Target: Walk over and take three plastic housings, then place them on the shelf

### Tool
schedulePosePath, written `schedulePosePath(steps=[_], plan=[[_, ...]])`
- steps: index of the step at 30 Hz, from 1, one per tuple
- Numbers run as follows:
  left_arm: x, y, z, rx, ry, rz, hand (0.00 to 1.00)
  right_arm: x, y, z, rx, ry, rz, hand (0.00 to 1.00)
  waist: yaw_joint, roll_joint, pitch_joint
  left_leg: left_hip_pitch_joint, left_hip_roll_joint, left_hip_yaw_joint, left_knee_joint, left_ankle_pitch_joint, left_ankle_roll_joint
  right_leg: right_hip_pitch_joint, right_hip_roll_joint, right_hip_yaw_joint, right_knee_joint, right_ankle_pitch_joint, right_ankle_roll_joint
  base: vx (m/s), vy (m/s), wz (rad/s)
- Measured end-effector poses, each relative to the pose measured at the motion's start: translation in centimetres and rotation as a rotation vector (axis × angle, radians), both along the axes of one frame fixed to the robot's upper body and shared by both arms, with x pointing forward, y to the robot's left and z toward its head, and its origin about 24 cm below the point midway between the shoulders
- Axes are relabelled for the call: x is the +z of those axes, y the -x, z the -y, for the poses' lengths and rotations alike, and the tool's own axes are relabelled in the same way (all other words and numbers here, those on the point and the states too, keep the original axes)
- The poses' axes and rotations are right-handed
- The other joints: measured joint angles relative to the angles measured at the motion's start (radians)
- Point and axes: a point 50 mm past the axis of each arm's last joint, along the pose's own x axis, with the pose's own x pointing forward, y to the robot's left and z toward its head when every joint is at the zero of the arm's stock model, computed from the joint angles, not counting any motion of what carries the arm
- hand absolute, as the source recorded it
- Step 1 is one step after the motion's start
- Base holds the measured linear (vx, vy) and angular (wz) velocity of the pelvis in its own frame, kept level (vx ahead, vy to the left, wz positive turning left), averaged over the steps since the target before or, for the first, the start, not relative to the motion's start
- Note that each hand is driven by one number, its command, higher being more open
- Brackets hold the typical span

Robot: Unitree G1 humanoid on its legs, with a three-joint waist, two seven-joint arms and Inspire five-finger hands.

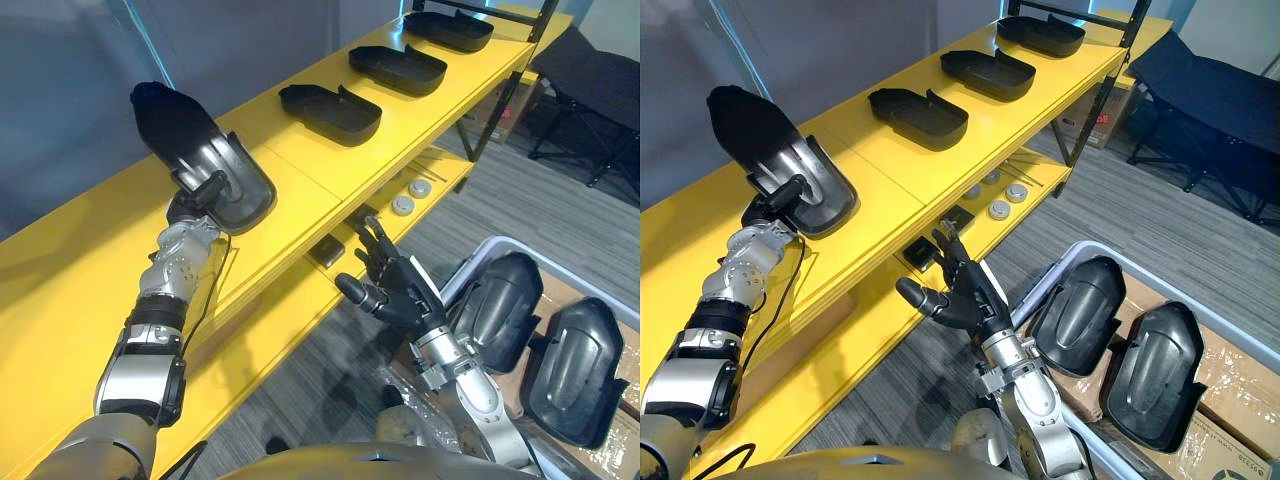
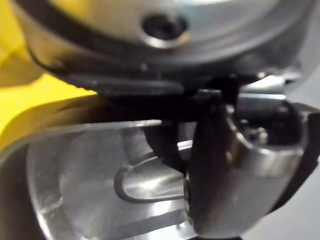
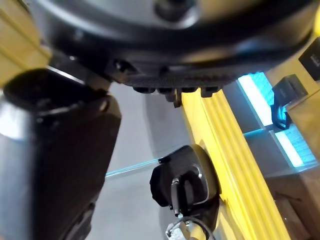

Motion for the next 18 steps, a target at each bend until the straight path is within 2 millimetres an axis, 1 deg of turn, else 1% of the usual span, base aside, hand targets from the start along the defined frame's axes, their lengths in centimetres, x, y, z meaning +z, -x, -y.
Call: schedulePosePath(steps=[2, 3, 6, 7, 9, 18], plan=[[0.12, -0.22, 0.08, -0.005, 0.003, -0.005, 0.00, -0.03, 0.02, -0.01, -0.002, 0.002, -0.003, 1.00, 0.001, -0.001, 0.001, 0.000, 0.000, -0.003, -0.001, 0.001, 0.000, 0.002, 0.000, -0.002, 0.000, 0.000, 0.000, 0.00, -0.005, 0.02], [0.13, -0.29, 0.08, -0.009, 0.004, -0.008, 1.00, -0.04, 0.02, -0.04, 0.000, 0.002, -0.003, 1.00, 0.001, -0.001, 0.002, 0.001, 0.000, -0.004, -0.002, 0.003, 0.000, 0.003, 0.000, -0.004, 0.000, 0.000, 0.000, -0.01, -0.011, 0.03], [-0.08, -0.34, 0.03, -0.019, 0.005, -0.021, 1.00, -0.08, 0.05, -0.25, 0.009, 0.005, -0.006, 1.00, -0.002, -0.002, 0.003, 0.005, -0.003, -0.009, -0.021, 0.017, 0.001, 0.003, 0.000, -0.010, 0.000, 0.000, 0.000, -0.02, -0.014, 0.06], [0.14, -0.47, 0.10, -0.024, 0.004, -0.014, 1.00, -0.07, -0.03, -0.37, 0.008, 0.004, -0.006, 1.00, -0.002, -0.006, 0.008, 0.005, -0.004, -0.012, -0.025, 0.020, 0.001, 0.003, 0.000, -0.012, 0.000, 0.000, 0.000, -0.03, -0.011, 0.05], [0.30, -0.57, 0.03, -0.024, 0.001, -0.014, 1.00, 0.05, -0.17, -0.54, 0.012, 0.002, 0.001, 1.00, -0.002, -0.012, 0.013, 0.006, -0.004, -0.012, -0.025, 0.023, 0.002, 0.004, 0.000, -0.013, 0.000, 0.000, 0.000, -0.03, -0.012, 0.02], [0.22, -0.70, -0.12, -0.021, -0.043, -0.041, 1.00, -0.40, -0.20, -0.33, -0.015, 0.007, -0.022, 1.00, -0.009, -0.019, 0.017, 0.018, -0.004, -0.012, -0.029, 0.023, 0.002, 0.010, 0.000, -0.012, -0.001, -0.003, -0.005, 0.00, 0.000, 0.00]])
